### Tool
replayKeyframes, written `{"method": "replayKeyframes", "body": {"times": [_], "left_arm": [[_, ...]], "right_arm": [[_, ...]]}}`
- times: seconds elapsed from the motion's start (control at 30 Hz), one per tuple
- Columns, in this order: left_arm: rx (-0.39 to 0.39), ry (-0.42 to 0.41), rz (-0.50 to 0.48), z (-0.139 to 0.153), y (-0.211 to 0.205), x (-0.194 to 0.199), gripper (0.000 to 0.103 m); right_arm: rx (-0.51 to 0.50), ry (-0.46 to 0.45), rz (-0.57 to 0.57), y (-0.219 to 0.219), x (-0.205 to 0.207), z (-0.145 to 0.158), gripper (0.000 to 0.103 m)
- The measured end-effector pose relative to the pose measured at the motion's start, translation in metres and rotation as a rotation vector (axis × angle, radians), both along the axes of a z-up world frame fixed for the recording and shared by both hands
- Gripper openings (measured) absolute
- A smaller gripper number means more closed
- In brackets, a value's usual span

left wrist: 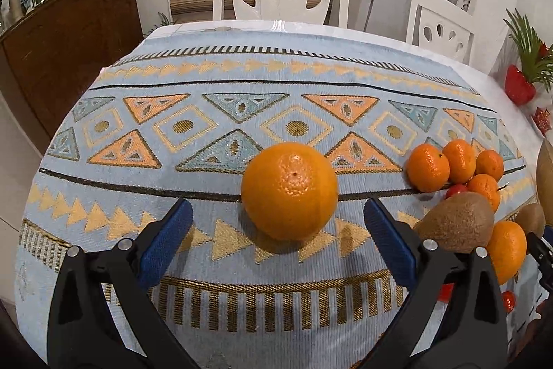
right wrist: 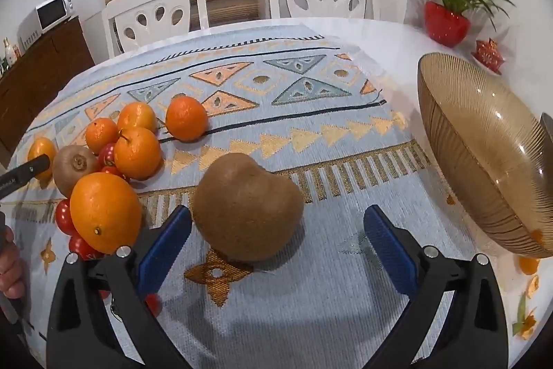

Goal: Organize fruits
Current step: 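Close the left tool on the orange while the right tool closes on the kiwi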

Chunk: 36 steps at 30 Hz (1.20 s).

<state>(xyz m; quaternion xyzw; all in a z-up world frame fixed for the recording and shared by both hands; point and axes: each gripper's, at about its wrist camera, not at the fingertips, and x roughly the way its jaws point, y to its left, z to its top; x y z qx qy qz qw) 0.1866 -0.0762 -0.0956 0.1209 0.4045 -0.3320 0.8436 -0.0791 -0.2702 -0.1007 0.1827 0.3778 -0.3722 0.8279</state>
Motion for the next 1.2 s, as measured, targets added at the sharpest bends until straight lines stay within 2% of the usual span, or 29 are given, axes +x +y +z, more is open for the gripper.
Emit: {"method": "replayKeyframes", "body": {"times": [0.17, 0.2, 0.23, 0.33, 0.4, 0.43, 0.47, 0.53, 0.6, 0.7, 0.87, 1.07, 1.2], "left_arm": [[0.004, 0.033, -0.004, -0.005, -0.001, 0.004, 0.079], [0.008, 0.031, -0.006, -0.005, -0.002, 0.004, 0.070], [0.009, 0.030, -0.010, -0.006, -0.003, 0.003, 0.067], [0.013, 0.025, -0.011, -0.006, -0.006, 0.002, 0.065], [0.012, 0.027, -0.007, -0.006, -0.007, 0.003, 0.065], [0.011, 0.027, -0.006, -0.006, -0.007, 0.004, 0.064], [0.009, 0.028, -0.008, -0.006, -0.007, 0.004, 0.058], [0.012, 0.017, -0.014, -0.005, -0.009, 0.001, 0.057], [0.029, -0.006, -0.013, -0.005, -0.011, -0.002, 0.056], [0.038, -0.036, 0.004, -0.003, -0.010, -0.004, 0.056], [0.011, -0.066, 0.028, 0.005, -0.004, -0.008, 0.055], [0.014, -0.153, 0.005, 0.021, -0.006, -0.027, 0.055], [-0.031, -0.186, -0.070, 0.057, -0.019, -0.057, 0.055]], "right_arm": [[0.012, 0.001, 0.009, -0.002, 0.001, -0.001, 0.098], [0.016, -0.003, 0.009, -0.003, 0.001, -0.001, 0.098], [0.018, -0.007, 0.009, -0.004, 0.000, -0.001, 0.098], [0.026, -0.007, 0.017, -0.004, 0.002, -0.002, 0.095], [0.035, 0.000, 0.026, -0.004, 0.004, -0.003, 0.088], [0.037, 0.002, 0.030, -0.004, 0.005, -0.003, 0.086], [0.040, 0.001, 0.035, -0.004, 0.006, -0.004, 0.082], [0.050, -0.008, 0.046, -0.003, 0.005, -0.004, 0.075], [0.056, -0.028, 0.062, -0.002, 0.004, -0.002, 0.063], [0.050, -0.033, 0.068, 0.000, 0.004, -0.001, 0.063], [0.034, -0.036, 0.056, 0.001, 0.001, 0.001, 0.063], [0.022, -0.092, 0.024, -0.002, -0.013, 0.010, 0.063], [0.024, -0.139, 0.019, 0.000, -0.026, 0.023, 0.063]]}}
